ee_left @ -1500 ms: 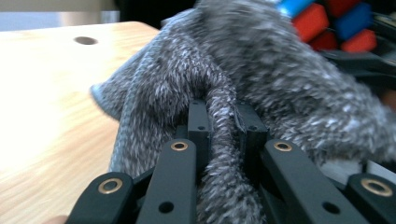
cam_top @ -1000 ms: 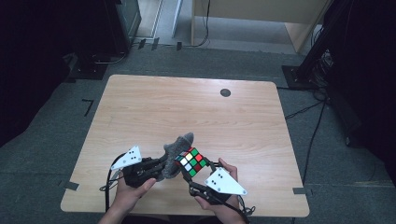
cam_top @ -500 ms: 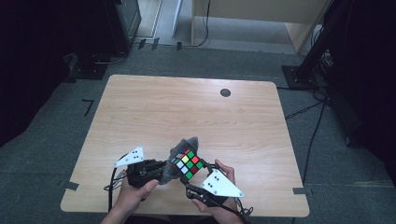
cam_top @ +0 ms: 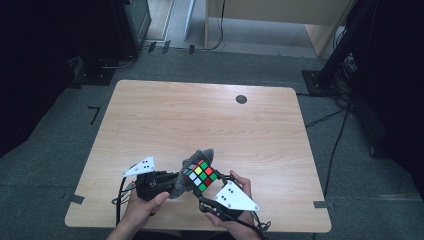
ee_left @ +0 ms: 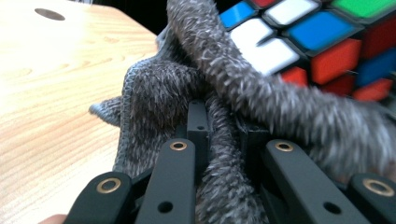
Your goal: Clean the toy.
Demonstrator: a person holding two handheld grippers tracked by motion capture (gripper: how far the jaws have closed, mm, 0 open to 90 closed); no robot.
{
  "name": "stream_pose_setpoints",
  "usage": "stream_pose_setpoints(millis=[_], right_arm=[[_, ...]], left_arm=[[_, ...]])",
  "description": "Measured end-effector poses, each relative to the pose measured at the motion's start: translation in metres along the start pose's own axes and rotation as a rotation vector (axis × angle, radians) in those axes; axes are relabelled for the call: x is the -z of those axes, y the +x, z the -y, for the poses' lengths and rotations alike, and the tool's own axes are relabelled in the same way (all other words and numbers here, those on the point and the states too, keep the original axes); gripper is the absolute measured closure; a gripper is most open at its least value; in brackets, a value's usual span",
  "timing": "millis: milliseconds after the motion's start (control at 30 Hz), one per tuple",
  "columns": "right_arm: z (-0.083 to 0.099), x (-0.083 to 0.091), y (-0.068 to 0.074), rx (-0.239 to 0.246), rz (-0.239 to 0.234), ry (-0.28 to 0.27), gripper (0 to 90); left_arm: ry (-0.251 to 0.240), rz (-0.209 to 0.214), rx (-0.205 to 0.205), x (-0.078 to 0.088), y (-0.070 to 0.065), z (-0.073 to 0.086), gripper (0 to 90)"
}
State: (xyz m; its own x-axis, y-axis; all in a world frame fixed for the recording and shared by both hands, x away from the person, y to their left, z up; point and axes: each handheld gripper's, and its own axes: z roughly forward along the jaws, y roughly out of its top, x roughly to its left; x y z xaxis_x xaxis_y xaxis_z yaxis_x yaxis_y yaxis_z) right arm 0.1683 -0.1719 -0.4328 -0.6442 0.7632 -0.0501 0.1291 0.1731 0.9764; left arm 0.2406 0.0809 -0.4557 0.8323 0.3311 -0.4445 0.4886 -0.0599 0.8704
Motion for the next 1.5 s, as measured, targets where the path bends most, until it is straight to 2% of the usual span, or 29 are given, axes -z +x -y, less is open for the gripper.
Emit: stream_pose_setpoints(millis=[67, 133, 233, 300, 400, 500, 600, 667, 733, 767, 833, 867, 900, 1000, 1033, 1100, 1233, 1300, 1367, 1433, 1500], right_arm=[[0.0, 0.001, -0.006, -0.023, 0.019, 0.005, 34.7], [-0.001, 0.003, -0.006, -0.034, 0.013, -0.002, 34.7], [-0.002, 0.001, 0.004, 0.003, -0.023, -0.005, 34.7], [-0.001, -0.002, 0.008, 0.016, -0.02, 0.005, 34.7], [0.002, -0.002, 0.0, -0.009, -0.009, 0.009, 34.7], [0.001, 0.0, -0.006, -0.021, 0.019, 0.013, 34.7], [-0.001, 0.0, -0.002, -0.014, -0.004, 0.007, 34.7], [-0.001, -0.001, 0.003, -0.001, -0.02, 0.007, 34.7], [0.0, -0.002, 0.002, -0.004, -0.016, 0.011, 34.7], [0.0, -0.002, 0.0, -0.011, -0.004, 0.01, 34.7], [0.0, 0.0, -0.006, -0.013, 0.052, 0.025, 34.7], [0.0, 0.001, -0.009, -0.019, 0.07, 0.032, 34.7], [0.001, 0.002, -0.013, -0.022, 0.084, 0.037, 34.7], [0.003, 0.002, -0.017, -0.009, 0.13, 0.074, 34.7], [0.004, 0.001, -0.018, -0.006, 0.135, 0.083, 34.7], [0.006, -0.002, -0.02, -0.014, 0.143, 0.103, 34.7], [0.01, -0.005, -0.02, -0.018, 0.151, 0.125, 34.7], [0.011, -0.006, -0.02, -0.016, 0.152, 0.132, 34.7], [0.012, -0.007, -0.02, -0.013, 0.156, 0.138, 34.7], [0.014, -0.008, -0.02, -0.011, 0.156, 0.147, 34.7], [0.017, -0.01, -0.019, -0.008, 0.157, 0.159, 34.7]], left_arm=[[-0.022, 0.027, 0.019, 0.002, 0.002, -0.001, 79.7], [-0.021, 0.014, 0.036, 0.001, 0.003, -0.001, 79.6], [0.001, 0.013, 0.077, -0.004, 0.005, 0.003, 79.7], [0.01, 0.016, 0.095, -0.005, 0.007, 0.004, 79.9], [0.001, 0.033, 0.081, -0.001, 0.007, 0.002, 80.4], [-0.025, 0.046, 0.103, 0.002, 0.008, 0.0, 79.9], [0.005, 0.032, 0.124, -0.003, 0.008, 0.002, 79.7], [0.028, 0.035, 0.113, -0.007, 0.006, 0.004, 80.0], [0.022, 0.049, 0.104, -0.006, 0.006, 0.004, 80.4], [0.013, 0.062, 0.1, -0.003, 0.007, 0.003, 80.5], [-0.025, 0.079, 0.101, 0.003, 0.008, 0.0, 80.0], [-0.041, 0.057, 0.097, 0.007, 0.009, -0.002, 79.6], [-0.047, 0.005, 0.086, 0.01, 0.009, -0.004, 78.9], [-0.001, -0.225, 0.001, 0.012, 0.01, -0.005, 75.7], [0.031, -0.275, -0.017, 0.011, 0.012, -0.003, 75.0], [0.069, -0.336, -0.049, 0.005, 0.013, 0.0, 70.1], [0.105, -0.411, -0.114, -0.004, 0.012, 0.004, 59.0], [0.1, -0.421, -0.118, -0.004, 0.012, 0.004, 53.2], [0.084, -0.43, -0.105, -0.001, 0.013, 0.002, 47.6], [0.053, -0.419, -0.091, 0.003, 0.012, -0.001, 43.5], [0.02, -0.383, -0.086, 0.005, 0.008, -0.004, 41.2]])
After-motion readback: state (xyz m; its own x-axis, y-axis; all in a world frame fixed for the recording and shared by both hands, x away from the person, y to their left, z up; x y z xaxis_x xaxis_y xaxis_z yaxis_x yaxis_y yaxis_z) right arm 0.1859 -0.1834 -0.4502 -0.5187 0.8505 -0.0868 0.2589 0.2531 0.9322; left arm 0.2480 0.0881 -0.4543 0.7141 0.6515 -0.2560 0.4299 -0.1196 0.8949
